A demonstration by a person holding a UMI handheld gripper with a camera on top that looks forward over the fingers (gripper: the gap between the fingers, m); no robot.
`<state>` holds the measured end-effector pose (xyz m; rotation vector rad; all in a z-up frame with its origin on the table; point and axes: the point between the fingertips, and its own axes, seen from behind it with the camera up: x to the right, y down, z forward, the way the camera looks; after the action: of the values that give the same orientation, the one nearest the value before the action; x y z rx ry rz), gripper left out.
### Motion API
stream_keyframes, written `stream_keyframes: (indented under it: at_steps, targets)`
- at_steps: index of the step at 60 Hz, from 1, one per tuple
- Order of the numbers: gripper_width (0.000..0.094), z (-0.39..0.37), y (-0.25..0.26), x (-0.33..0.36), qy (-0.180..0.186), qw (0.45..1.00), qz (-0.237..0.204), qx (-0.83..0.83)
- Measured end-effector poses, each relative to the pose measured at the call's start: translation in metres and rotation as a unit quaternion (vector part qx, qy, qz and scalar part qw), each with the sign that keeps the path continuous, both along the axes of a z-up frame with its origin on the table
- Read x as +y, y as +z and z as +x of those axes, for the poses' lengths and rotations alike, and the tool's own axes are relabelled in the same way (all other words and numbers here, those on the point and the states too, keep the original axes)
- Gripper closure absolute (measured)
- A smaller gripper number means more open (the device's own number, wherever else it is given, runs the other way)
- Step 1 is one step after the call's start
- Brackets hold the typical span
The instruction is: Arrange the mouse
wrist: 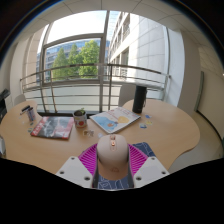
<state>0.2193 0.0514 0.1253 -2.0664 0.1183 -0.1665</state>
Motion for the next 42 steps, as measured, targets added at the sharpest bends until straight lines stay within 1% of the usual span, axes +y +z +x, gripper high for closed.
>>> stream_keyframes:
  at_steps: [4, 9, 11, 14, 20, 23, 24, 29, 30, 32, 42]
  targets:
    - [0.0538, 0.027, -0.044, -0.001, 0.003, 0.999, -0.037, 0.001]
    - [0.0532, 0.048, -0.090, 0.002, 0.012, 0.998, -0.061, 0.004]
    - [0.0522, 0.051, -0.102, 0.000, 0.018, 0.997, -0.072, 0.009]
    - [0.0477, 0.050, -0.116, 0.002, 0.024, 0.996, -0.084, 0.023]
    - [0.0414, 0.050, -0.135, -0.002, 0.034, 0.994, -0.096, 0.044]
    - [0.0362, 0.049, -0.136, -0.004, 0.036, 0.994, -0.099, 0.043]
    - [0.0331, 0.050, -0.135, -0.004, 0.035, 0.994, -0.098, 0.041]
    - [0.0089, 0.047, -0.125, -0.010, 0.041, 0.994, -0.094, 0.035]
    - [0.0073, 0.048, -0.117, -0.013, 0.042, 0.994, -0.094, 0.035]
    - [0.0095, 0.044, -0.111, -0.017, 0.043, 0.995, -0.088, 0.033]
    - [0.0086, 0.039, -0.056, -0.055, 0.033, 0.998, -0.061, 0.015]
